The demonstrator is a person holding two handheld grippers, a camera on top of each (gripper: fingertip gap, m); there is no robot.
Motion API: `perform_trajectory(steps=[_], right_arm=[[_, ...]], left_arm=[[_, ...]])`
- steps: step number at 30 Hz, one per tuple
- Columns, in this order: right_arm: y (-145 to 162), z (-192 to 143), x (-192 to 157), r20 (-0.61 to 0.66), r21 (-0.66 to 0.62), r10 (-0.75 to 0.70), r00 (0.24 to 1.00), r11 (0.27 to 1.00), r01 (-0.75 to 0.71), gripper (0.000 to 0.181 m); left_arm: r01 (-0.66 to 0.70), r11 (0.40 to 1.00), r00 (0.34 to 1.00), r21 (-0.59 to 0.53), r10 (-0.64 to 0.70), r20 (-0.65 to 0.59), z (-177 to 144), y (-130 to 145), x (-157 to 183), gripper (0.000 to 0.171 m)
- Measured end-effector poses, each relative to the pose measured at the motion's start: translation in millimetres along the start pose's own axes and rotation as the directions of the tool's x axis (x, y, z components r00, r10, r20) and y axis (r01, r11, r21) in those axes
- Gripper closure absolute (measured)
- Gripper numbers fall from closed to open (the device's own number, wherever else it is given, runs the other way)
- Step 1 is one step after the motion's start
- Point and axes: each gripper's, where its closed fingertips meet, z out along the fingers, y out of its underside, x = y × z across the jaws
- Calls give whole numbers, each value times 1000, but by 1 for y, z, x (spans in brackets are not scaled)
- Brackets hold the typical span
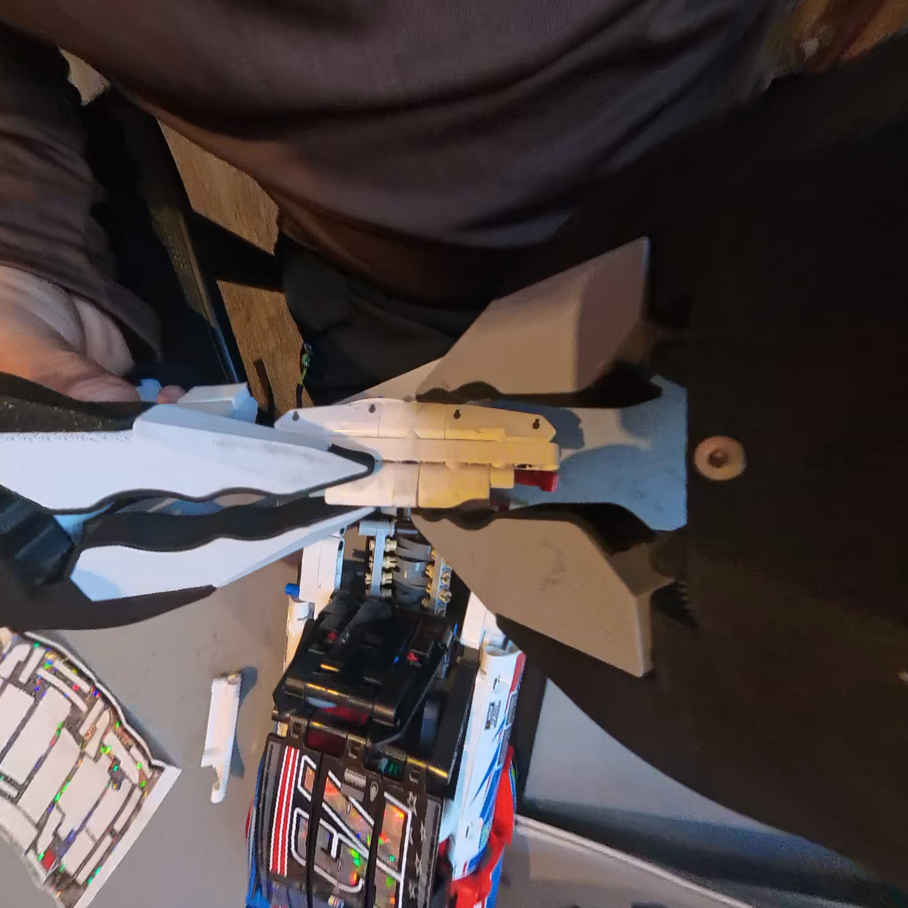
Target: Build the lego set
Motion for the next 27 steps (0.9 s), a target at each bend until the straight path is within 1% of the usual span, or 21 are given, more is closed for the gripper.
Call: perform_trajectory(steps=[2,4,6,8,12,16,17,19,20,21,22,23,24,25,26,27], right_arm=[[2,-1,1,-17,-19,-50,999,999,49,171],[4,-1,2,-58,-48,-145,988,989,143,170],[5,0,1,-97,-80,-261,960,964,254,170],[3,0,-1,-131,-112,-389,912,920,376,169],[2,-1,-4,-182,-198,-614,768,788,583,169],[3,-2,-6,-195,-239,-700,687,713,659,170],[3,-2,-5,-201,-239,-701,684,712,660,170],[0,-3,-4,-212,-212,-660,721,751,625,171],[-2,-5,-2,-222,-196,-642,734,767,611,178],[-5,-7,0,-244,-186,-635,733,773,607,181],[-6,-8,4,-262,-187,-631,730,775,603,181],[-6,-8,5,-264,-182,-618,740,786,591,181],[-6,-6,5,-258,-161,-590,765,807,568,181],[-5,-5,7,-257,-148,-552,793,833,533,181],[-2,-4,17,-279,-160,-517,809,856,492,181],[0,-6,28,-313,-182,-491,813,871,456,181]], left_arm=[[23,1000,999,4,-23,-32,3,1,1,133],[48,999,997,5,-47,-61,6,3,3,133],[68,998,994,11,-67,-84,7,3,4,133],[79,997,992,15,-77,-104,8,3,6,133],[51,999,994,-2,-51,-101,9,4,7,134],[34,999,994,-4,-34,-101,10,3,8,135],[27,1000,995,-2,-27,-91,10,3,7,135],[-9,1000,999,17,10,-36,11,1,3,134],[-25,999,1000,32,25,-8,10,-1,2,144],[-32,997,999,71,32,0,8,-8,4,148],[-32,993,999,111,32,7,6,-16,6,145],[-35,990,999,137,31,31,4,-21,5,147],[-44,989,997,138,35,70,4,-21,2,151],[-64,992,989,108,49,137,6,-15,-8,161],[-81,995,976,60,67,206,8,-6,-18,166],[-97,995,972,22,90,217,12,2,-20,171]])
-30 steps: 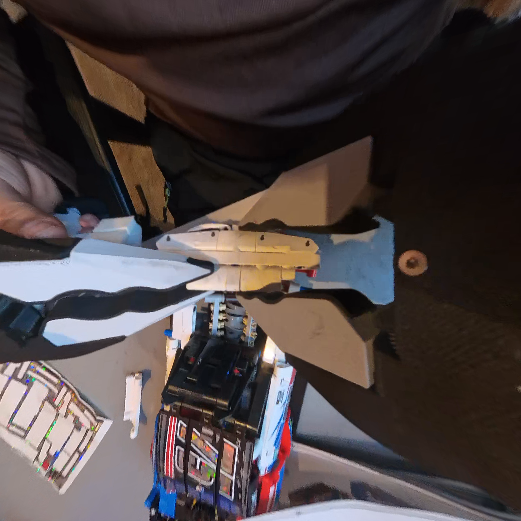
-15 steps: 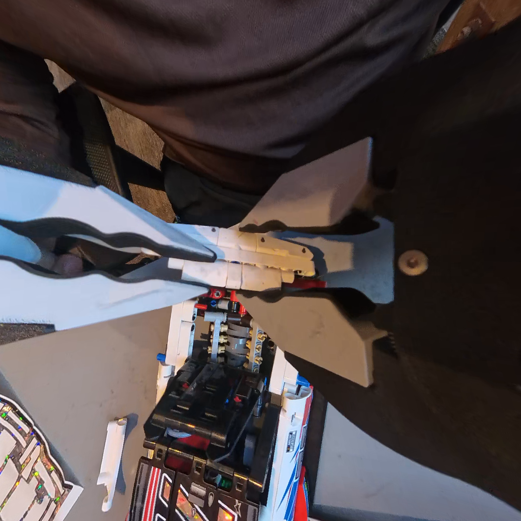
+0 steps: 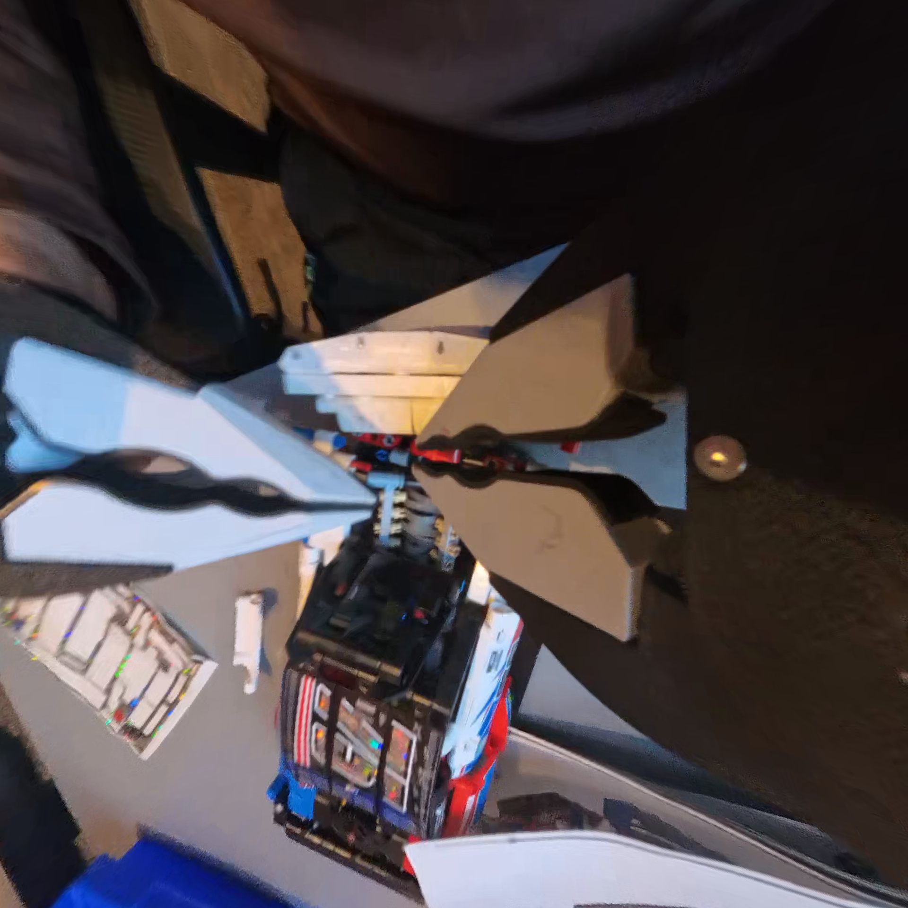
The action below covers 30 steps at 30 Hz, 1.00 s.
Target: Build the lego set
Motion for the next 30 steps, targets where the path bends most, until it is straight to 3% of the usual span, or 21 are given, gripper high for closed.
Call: perform_trajectory(steps=[4,7,10,13,16,18,22,24,26,28,30], right_arm=[[6,-4,17,-53,2,93,994,996,-93,181],[-5,-24,12,-2,62,156,988,986,-155,164],[-14,-48,-24,111,115,178,978,975,-190,156],[12,-55,-39,33,14,95,995,995,-96,134],[28,-45,-47,-4,-99,-18,1000,995,17,139],[33,-36,-45,-29,-145,-93,995,986,88,155],[36,-27,-42,-29,-168,-123,992,979,117,159],[34,-26,-42,-24,-167,-128,991,978,123,160],[33,-26,-41,-29,-165,-141,990,977,134,160],[33,-25,-41,-35,-163,-154,988,976,146,160],[33,-24,-41,-45,-162,-166,985,974,157,160]], left_arm=[[-56,998,992,-30,59,111,5,12,-10,171],[-20,1000,993,-20,22,112,4,15,-12,171],[-74,997,983,-19,76,165,1,15,-13,171],[-64,998,983,-2,63,174,1,15,-13,171],[-39,999,986,7,37,165,2,14,-12,171],[-48,999,983,-7,48,176,1,15,-13,171],[-83,996,973,-29,87,212,-9,12,-18,171],[-43,998,988,47,36,150,-19,-4,-15,150],[58,994,998,94,-59,7,-24,-19,-6,133],[138,986,979,94,-122,-163,-23,-30,9,126],[146,989,959,37,-132,-250,-17,-31,19,123]])
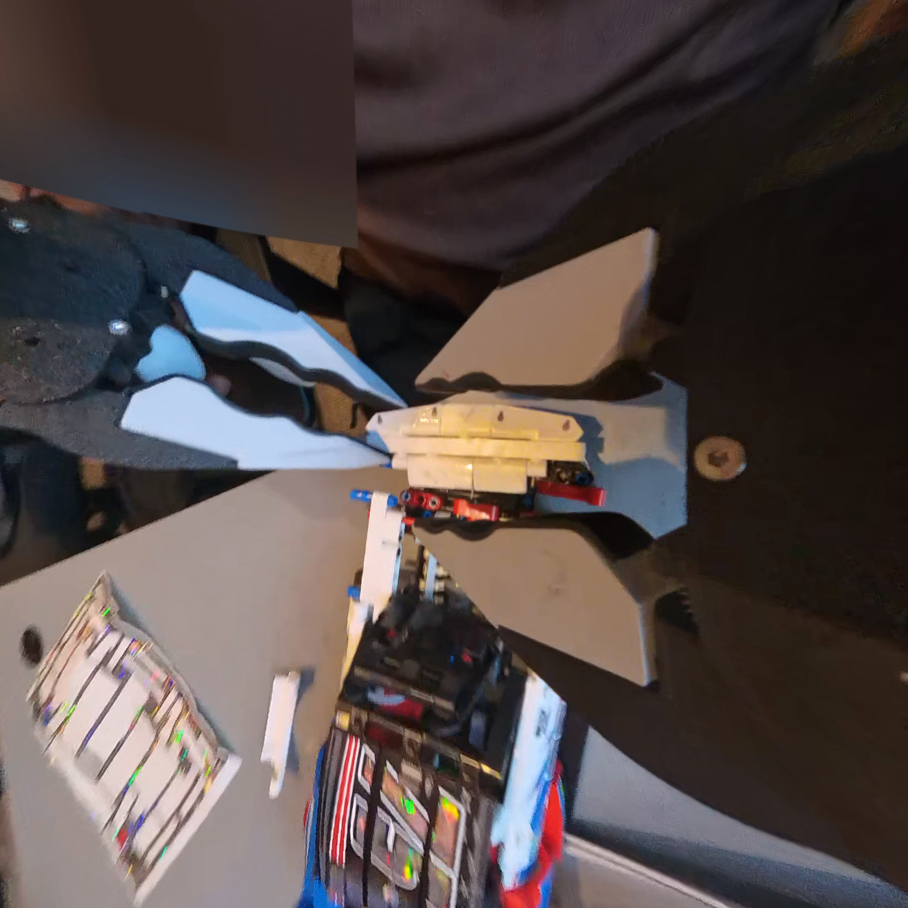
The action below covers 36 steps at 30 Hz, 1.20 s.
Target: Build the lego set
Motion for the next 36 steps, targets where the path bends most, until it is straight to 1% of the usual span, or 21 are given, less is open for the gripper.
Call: perform_trajectory(steps=[2,5,8,10,12,16,20,24,27,29,31,33,35,36], right_arm=[[-1,-1,2,-26,5,-24,999,1000,25,160],[-4,-2,6,-62,8,-61,996,998,62,161],[-10,-3,6,-73,38,-103,992,994,106,161],[-12,-1,6,-78,42,-133,988,990,137,161],[-11,1,7,-80,39,-144,986,988,147,162],[-7,7,9,-60,37,-102,993,994,104,162],[-11,6,11,-67,52,-110,992,992,114,163],[-10,6,13,-76,57,-110,991,992,114,163],[-11,6,17,-85,69,-83,993,994,89,163],[-11,0,20,-56,103,-15,998,994,20,165],[-11,-9,26,1,159,125,992,980,-124,164],[-5,-15,34,79,179,281,956,940,-291,164],[2,-15,36,173,169,406,898,886,-433,167],[5,-14,37,205,158,456,866,858,-489,166]], left_arm=[[-33,996,999,-88,32,-13,10,9,2,121],[-102,975,994,-195,107,18,22,23,-1,121],[-130,960,990,-248,139,18,29,31,-2,122],[-137,960,989,-245,145,16,30,31,-4,129],[-113,964,993,-240,116,1,28,31,-5,129],[-97,970,995,-225,99,-1,26,31,-8,129],[-60,976,998,-210,58,-17,29,30,-7,129],[-46,989,999,-143,44,-13,23,21,-10,129],[-59,989,998,-139,59,-5,22,19,-15,129],[-97,983,995,-157,101,20,22,19,-19,129],[-150,974,986,-171,160,47,20,18,-23,129],[-190,966,978,-174,203,55,19,18,-22,129],[-206,965,975,-164,217,51,19,19,-21,129],[-203,967,976,-157,212,44,19,19,-21,129]])
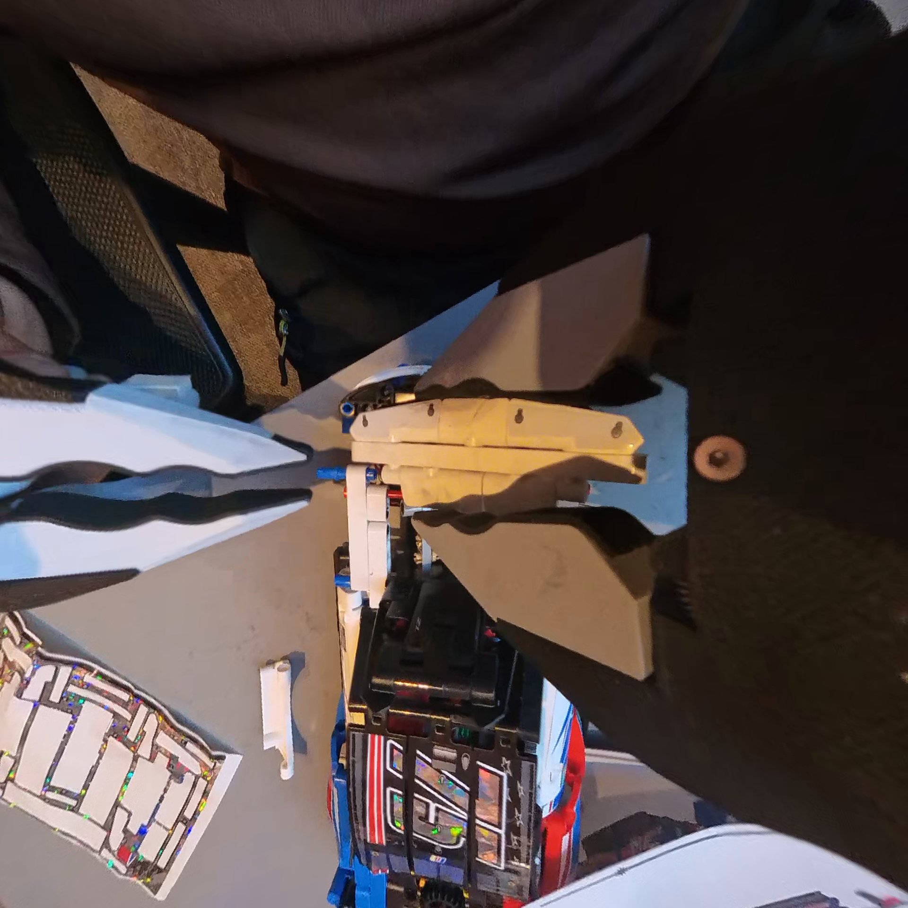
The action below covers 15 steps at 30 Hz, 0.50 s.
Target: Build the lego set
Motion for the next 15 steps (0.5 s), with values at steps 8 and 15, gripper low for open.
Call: perform_trajectory(steps=[8,15], right_arm=[[-24,-7,-9,184,65,226,957,968,-241,166],[-20,9,-26,252,-7,288,924,955,-296,165]], left_arm=[[-61,982,998,182,59,12,-7,-12,-2,129],[-99,978,992,184,82,96,-3,-17,-1,129]])
